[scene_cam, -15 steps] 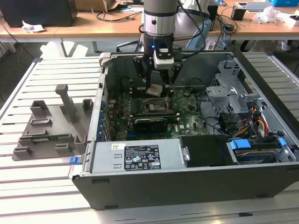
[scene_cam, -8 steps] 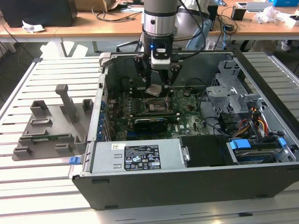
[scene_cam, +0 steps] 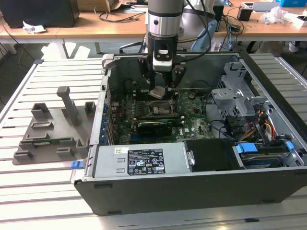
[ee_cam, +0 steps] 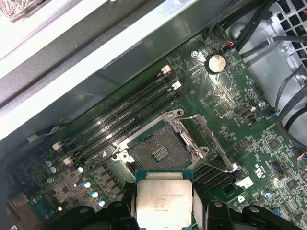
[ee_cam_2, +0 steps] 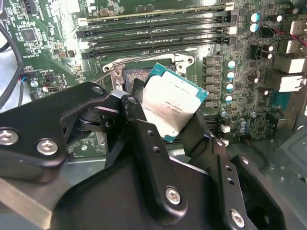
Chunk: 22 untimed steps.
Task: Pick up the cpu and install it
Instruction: 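Place the cpu into insertion slot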
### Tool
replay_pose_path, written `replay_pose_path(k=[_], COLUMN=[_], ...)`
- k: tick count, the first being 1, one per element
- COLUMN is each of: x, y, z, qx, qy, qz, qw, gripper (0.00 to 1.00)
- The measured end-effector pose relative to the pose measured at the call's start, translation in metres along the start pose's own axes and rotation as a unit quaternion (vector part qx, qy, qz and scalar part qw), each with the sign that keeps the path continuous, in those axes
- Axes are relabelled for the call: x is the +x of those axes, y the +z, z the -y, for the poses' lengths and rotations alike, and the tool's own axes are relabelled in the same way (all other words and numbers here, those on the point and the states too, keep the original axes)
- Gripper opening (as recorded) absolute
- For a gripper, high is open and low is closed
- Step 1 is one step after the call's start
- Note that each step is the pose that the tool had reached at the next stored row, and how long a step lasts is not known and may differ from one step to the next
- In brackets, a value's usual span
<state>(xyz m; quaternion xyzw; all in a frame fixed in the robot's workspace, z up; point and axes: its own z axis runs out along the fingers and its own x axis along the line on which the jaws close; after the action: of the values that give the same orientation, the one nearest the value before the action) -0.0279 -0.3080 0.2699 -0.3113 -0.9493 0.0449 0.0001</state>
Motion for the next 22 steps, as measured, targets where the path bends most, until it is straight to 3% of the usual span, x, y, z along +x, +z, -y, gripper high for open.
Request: replay_pose_path(k=[11, 22], x=[0.0, 0.0], y=[0.0, 0.0], z=[0.0, 0.0], qx=[0.0011, 0.0024], qy=[0.039, 0.086], qz=[-0.0033, -0.0073], qw=[0.9992, 0.9963], gripper=[0.55, 0.55])
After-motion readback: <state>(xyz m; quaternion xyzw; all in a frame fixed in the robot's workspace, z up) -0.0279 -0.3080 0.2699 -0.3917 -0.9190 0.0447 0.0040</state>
